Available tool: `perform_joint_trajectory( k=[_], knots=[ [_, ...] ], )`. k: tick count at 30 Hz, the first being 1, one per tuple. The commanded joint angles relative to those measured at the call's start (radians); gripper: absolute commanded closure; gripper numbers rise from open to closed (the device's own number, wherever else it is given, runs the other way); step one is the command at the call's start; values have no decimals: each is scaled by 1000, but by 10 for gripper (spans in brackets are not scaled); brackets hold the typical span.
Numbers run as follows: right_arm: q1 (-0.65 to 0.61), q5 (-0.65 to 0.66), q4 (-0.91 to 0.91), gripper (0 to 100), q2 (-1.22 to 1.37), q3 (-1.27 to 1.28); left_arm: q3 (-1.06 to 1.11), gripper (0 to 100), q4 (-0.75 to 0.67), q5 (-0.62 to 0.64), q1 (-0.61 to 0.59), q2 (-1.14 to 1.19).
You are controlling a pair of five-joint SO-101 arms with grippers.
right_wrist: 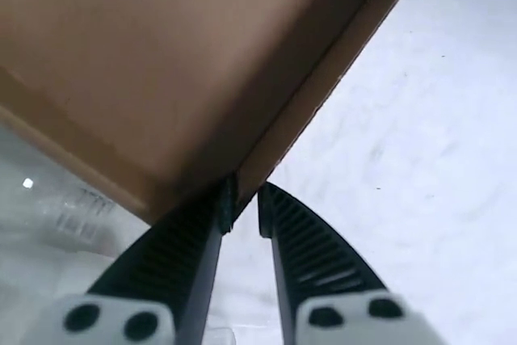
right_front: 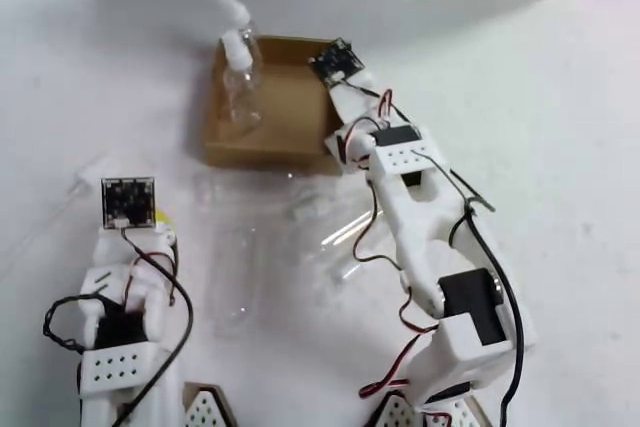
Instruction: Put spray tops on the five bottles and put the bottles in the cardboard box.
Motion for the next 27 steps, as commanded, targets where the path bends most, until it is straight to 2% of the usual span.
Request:
perform_joint_trajectory(
  k=[1, 7, 27],
  knots=[
    [28, 38, 21, 982, -53, -12, -2, 973, 2, -14, -5, -22],
    [81, 40, 22, 982, -90, -11, -2, 973, 2, -14, -5, -22],
    [77, 41, 203, 982, -163, -11, -2, 973, 2, -14, -4, -22]
  ],
)
